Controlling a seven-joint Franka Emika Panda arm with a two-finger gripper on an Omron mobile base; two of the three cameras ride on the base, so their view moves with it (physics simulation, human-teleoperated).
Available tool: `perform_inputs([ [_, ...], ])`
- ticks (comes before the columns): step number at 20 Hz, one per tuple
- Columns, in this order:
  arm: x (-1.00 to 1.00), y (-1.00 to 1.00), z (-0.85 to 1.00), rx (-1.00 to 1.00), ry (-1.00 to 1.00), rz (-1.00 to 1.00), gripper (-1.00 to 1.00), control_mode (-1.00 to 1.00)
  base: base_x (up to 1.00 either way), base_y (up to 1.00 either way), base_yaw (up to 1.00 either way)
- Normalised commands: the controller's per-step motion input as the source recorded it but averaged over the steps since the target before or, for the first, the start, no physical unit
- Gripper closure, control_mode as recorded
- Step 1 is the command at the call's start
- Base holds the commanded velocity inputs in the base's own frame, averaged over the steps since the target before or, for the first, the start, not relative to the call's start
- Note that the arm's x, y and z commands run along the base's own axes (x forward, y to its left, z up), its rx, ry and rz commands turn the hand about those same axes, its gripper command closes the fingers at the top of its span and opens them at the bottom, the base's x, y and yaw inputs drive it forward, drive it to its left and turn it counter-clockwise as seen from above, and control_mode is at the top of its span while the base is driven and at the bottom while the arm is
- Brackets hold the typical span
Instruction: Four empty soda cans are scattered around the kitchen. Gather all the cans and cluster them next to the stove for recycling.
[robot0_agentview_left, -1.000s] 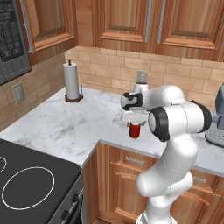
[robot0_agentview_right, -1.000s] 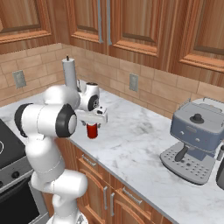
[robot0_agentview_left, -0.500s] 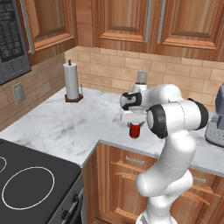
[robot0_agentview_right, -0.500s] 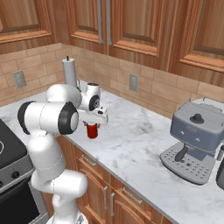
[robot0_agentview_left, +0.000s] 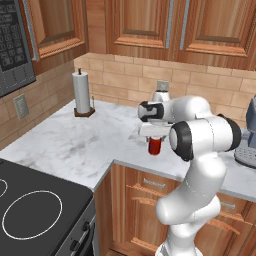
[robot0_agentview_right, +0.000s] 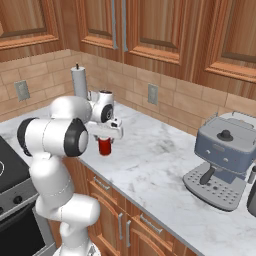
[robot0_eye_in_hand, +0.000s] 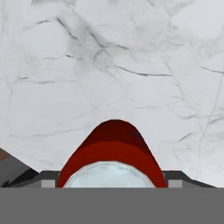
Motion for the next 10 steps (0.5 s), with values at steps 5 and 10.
perform_inputs([
  [5,-0.35,0.00,0.47,0.03,0.02,0.01,1.00,-1.00,0.00,0.00,0.00],
  [10,-0.34,0.00,0.58,0.05,0.13,0.00,1.00,-1.00,0.00,0.00,0.00],
])
